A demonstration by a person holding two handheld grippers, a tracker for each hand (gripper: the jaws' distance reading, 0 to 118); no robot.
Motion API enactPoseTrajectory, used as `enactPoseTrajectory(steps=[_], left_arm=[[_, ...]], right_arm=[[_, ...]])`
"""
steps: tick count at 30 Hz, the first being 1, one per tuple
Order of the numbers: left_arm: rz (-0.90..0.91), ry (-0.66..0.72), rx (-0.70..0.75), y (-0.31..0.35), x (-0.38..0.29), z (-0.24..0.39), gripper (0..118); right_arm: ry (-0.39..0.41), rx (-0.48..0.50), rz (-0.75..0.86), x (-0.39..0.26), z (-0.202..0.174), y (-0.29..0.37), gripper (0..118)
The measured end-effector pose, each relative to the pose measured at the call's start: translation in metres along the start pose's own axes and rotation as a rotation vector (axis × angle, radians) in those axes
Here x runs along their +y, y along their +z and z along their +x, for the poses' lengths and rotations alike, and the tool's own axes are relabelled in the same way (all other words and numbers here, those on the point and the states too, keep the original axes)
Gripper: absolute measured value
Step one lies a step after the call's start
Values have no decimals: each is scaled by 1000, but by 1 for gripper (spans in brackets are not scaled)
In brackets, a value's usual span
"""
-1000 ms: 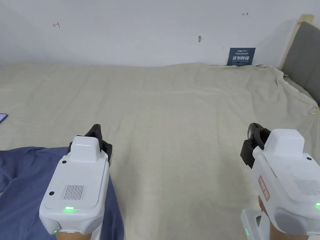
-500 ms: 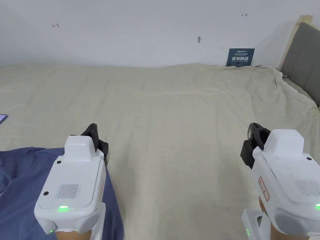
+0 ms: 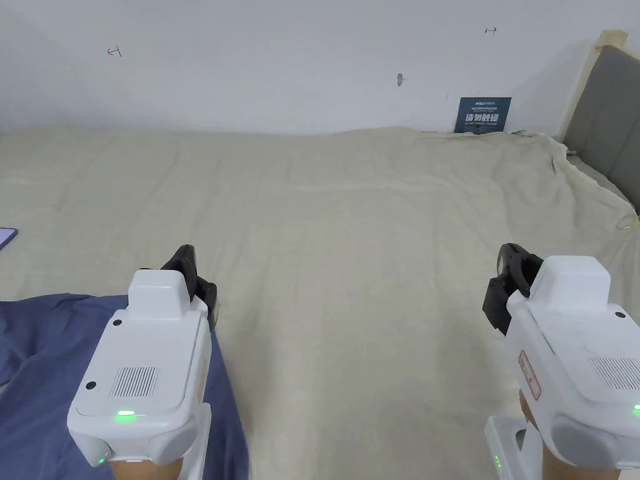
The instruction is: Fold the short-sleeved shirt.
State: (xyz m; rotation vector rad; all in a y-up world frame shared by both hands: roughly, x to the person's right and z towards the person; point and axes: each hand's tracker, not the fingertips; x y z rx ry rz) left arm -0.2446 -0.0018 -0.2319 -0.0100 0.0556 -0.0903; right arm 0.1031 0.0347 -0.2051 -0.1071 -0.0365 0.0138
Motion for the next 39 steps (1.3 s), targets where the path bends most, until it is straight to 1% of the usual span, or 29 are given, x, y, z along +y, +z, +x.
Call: enactPoseTrajectory(steps=[9,12,15,20,25,32,39], left_arm=[[1,0,15,0,0,-5,0],[5,-4,36,2,1,-13,0],[9,-3,67,5,3,-28,0],[15,-16,162,19,5,-64,0],[10,-31,292,43,6,-112,0],[-3,-35,460,87,7,-176,0],[-23,-48,571,126,3,-218,0]], right_arm=[[8,2,4,2,-2,-1,0],[20,11,13,4,-10,-4,0],[28,39,26,7,-23,-9,0],[36,136,49,14,-60,-21,0],[34,270,68,19,-111,-32,0],[35,423,70,19,-178,-35,0],[40,519,60,16,-224,-32,0]])
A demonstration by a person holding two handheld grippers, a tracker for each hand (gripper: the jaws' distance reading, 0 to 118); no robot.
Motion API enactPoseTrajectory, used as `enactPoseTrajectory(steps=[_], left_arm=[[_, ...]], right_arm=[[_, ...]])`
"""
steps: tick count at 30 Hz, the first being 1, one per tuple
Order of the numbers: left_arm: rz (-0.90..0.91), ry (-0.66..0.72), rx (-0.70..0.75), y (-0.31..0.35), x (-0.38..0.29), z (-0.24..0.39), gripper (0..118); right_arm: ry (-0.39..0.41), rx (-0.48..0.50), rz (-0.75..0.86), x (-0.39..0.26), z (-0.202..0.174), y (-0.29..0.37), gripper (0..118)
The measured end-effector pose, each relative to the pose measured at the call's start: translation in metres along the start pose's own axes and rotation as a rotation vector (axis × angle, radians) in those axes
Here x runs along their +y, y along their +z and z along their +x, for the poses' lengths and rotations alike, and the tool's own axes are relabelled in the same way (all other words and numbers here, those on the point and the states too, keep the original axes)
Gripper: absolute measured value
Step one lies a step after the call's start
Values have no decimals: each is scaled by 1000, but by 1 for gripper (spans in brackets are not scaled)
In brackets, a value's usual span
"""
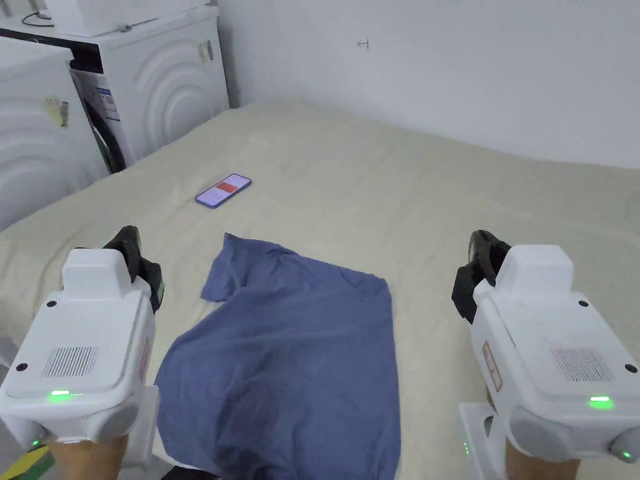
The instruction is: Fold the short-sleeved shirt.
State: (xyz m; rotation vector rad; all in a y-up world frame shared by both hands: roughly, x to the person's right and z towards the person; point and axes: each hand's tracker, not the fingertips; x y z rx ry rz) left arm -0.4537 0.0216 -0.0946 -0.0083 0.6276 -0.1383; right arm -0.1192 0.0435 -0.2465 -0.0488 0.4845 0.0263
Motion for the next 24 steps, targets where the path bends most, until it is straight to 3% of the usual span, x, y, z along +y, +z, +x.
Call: enactPoseTrajectory(steps=[7,12,20,24], left_arm=[[-19,7,23,-2,-6,-15,0],[-95,27,-86,-21,-8,-2,0],[-370,107,-320,-86,-32,47,0],[-605,150,-386,-128,-55,75,4]], right_arm=[[10,33,-10,-2,-16,-4,0],[30,15,-24,-3,-10,-4,0],[51,-59,-40,-5,15,-2,0],[56,-93,-54,-8,27,0,0]])
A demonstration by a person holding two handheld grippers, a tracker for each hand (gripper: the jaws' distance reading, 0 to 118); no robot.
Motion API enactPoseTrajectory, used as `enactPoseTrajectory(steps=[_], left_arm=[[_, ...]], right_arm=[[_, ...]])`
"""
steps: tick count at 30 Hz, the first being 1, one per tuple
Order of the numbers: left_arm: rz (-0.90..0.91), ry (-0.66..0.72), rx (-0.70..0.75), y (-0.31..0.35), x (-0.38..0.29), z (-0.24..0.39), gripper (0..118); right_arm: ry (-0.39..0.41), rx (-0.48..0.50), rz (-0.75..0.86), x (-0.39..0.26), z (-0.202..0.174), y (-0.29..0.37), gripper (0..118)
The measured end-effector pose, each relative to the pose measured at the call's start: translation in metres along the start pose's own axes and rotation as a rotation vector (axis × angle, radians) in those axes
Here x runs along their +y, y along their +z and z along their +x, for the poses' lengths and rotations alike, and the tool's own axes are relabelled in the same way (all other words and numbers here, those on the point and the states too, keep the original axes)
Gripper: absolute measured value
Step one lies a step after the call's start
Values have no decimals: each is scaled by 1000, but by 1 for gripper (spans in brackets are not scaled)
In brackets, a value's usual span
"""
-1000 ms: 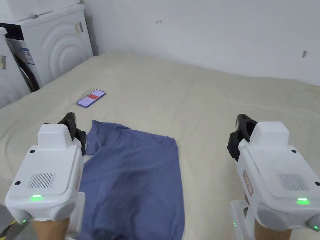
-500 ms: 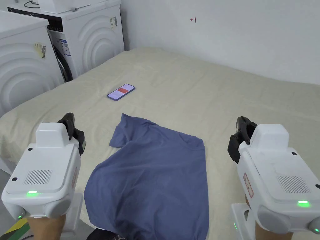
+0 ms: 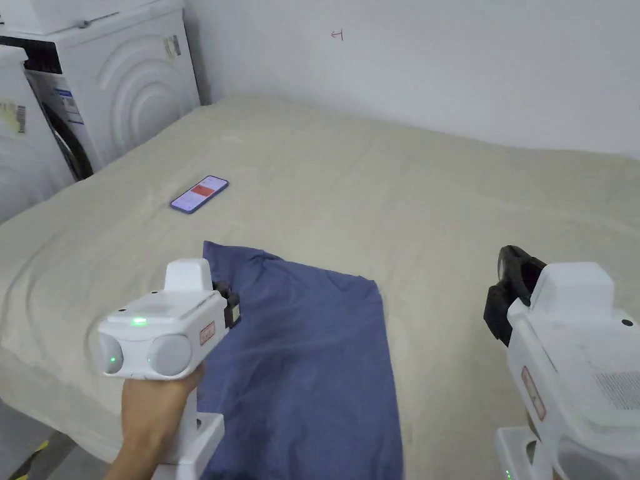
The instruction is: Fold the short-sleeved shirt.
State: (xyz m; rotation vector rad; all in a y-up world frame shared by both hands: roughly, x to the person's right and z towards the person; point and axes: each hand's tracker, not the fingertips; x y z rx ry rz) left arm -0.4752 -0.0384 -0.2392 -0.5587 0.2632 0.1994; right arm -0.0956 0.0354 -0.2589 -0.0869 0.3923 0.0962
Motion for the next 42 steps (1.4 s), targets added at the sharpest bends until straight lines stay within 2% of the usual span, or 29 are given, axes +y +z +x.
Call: enactPoseTrajectory(steps=[2,3,5,6,7,10,18,21,23,27,28,32,38,39,42], left_arm=[[-126,5,-20,-29,-2,3,10],[-153,5,-30,-39,-5,4,20],[-250,-27,-28,-65,-11,8,52],[-292,-39,-25,-77,-14,10,72],[-342,-31,-18,-87,-17,12,80],[-439,10,-49,-99,-24,19,87],[-573,-116,13,-158,-66,32,89],[-568,-143,27,-143,-63,47,84],[-571,-166,2,-135,-59,54,70],[-556,-267,-11,-124,-62,59,8],[-546,-275,-7,-120,-63,59,4],[-454,-172,-30,-114,-56,48,0],[-323,122,-172,-80,-32,21,0],[-301,141,-200,-72,-28,20,0],[-243,66,-230,-52,-11,36,0]], right_arm=[[3,-16,-9,-3,7,1,0],[5,-23,-13,-4,10,1,0],[11,-38,-22,-7,16,3,0],[12,-44,-27,-9,19,3,0],[13,-50,-33,-11,23,4,0],[21,-73,-53,-17,31,5,0],[15,-114,-89,-26,48,14,0],[10,-131,-104,-31,56,15,0],[8,-138,-108,-33,60,17,0],[-3,-143,-115,-34,67,20,0],[-7,-145,-113,-34,69,21,0],[-17,-153,-92,-29,77,28,0],[-18,-165,-56,-19,90,41,0],[-19,-169,-51,-18,93,44,0],[-23,-183,-32,-14,100,54,0]])
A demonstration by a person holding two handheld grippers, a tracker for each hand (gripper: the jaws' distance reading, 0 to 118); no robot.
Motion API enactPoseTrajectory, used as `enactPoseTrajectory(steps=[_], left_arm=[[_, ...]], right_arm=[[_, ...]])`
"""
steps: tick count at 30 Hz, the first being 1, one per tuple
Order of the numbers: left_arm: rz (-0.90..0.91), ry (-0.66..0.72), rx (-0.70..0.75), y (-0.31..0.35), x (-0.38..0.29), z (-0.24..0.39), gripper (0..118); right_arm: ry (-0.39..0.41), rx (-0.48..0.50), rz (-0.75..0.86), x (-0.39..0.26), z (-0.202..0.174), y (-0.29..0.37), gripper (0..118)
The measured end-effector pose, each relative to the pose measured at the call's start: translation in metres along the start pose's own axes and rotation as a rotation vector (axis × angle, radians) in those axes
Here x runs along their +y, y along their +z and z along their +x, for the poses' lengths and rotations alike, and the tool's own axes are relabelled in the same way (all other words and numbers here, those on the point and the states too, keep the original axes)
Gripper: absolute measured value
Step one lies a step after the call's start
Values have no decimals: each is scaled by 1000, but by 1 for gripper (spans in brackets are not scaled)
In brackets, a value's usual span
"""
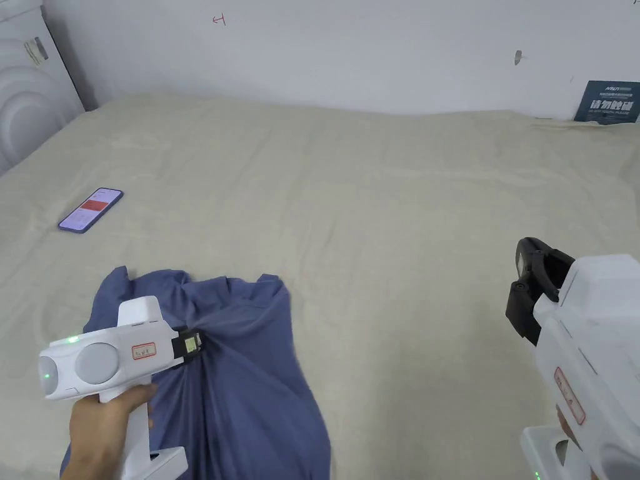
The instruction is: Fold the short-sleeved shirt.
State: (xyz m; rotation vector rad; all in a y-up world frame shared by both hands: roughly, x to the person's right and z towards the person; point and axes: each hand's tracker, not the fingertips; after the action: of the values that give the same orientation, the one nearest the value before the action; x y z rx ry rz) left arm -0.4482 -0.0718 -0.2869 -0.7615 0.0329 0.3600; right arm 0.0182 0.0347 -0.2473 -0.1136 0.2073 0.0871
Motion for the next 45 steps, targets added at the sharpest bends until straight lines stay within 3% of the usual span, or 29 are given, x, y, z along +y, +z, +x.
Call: enactPoseTrajectory(steps=[6,14,21,26,30,33,45], left_arm=[[87,-82,-143,22,44,66,0],[147,-281,-352,27,89,206,0],[123,-489,-483,16,77,316,0],[89,-561,-583,9,54,372,0],[9,-670,-548,-22,26,397,0],[-96,-679,-550,-48,-2,402,0],[-443,-731,-313,-149,-112,378,0]], right_arm=[[-28,-40,37,13,15,20,0],[-23,-124,75,22,52,50,0],[-13,-225,103,29,88,77,0],[-13,-290,111,30,110,95,0],[-16,-323,111,27,123,105,0],[-22,-345,102,21,132,108,0],[-67,-367,29,-8,147,102,0]])
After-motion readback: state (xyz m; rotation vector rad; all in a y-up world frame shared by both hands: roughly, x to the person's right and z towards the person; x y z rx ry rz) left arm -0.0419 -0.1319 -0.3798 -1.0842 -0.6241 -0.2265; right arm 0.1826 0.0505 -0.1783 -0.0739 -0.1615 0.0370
